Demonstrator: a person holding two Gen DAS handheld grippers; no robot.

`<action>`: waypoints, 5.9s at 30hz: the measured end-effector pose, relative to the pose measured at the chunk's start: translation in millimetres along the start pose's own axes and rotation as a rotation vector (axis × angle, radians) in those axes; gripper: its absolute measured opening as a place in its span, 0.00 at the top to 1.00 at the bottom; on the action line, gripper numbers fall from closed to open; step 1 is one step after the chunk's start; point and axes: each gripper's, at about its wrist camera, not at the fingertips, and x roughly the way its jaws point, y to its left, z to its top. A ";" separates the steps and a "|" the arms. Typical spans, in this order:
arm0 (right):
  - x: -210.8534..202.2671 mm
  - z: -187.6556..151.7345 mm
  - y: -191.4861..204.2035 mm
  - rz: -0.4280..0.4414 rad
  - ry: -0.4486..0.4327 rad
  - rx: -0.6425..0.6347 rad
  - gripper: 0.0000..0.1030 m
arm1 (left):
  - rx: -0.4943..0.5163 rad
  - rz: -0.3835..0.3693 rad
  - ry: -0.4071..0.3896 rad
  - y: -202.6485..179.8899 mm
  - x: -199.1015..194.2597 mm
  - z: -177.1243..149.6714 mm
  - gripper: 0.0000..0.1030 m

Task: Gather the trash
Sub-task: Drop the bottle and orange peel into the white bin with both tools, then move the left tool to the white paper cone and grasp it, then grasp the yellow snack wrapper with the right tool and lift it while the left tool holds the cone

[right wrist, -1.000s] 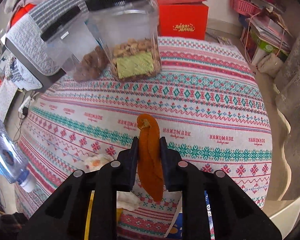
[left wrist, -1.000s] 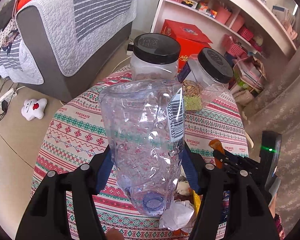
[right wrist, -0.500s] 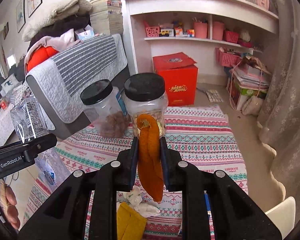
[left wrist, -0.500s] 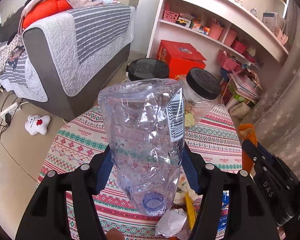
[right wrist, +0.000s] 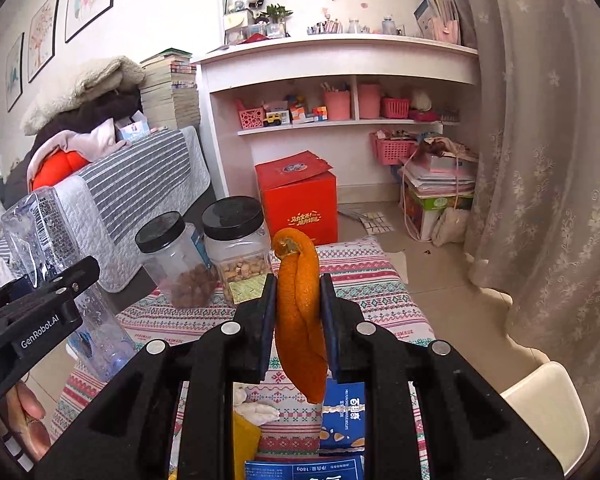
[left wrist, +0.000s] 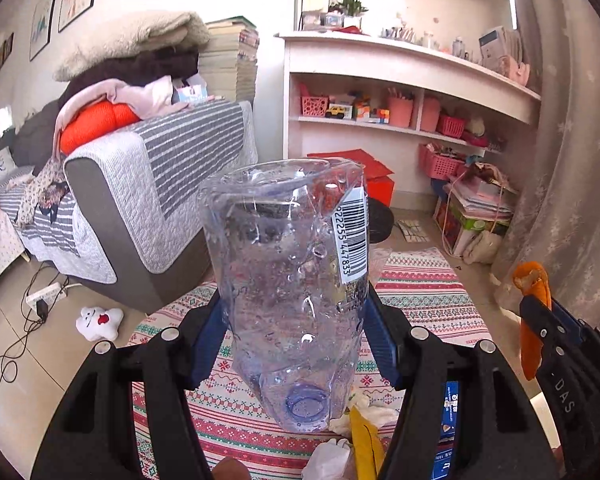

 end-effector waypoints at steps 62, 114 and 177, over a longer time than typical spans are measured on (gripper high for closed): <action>-201.6 -57.7 -342.7 -0.599 -0.088 0.505 0.07 | 0.333 -0.414 0.063 -338.5 -116.1 -95.7 0.39; -75.0 -50.3 -158.2 -0.382 0.184 0.036 0.07 | 0.330 -0.077 0.437 -128.6 -45.0 -112.1 0.08; 65.6 -111.7 64.4 0.243 0.672 -0.187 0.87 | -0.218 -0.037 0.596 117.0 19.4 -124.2 0.41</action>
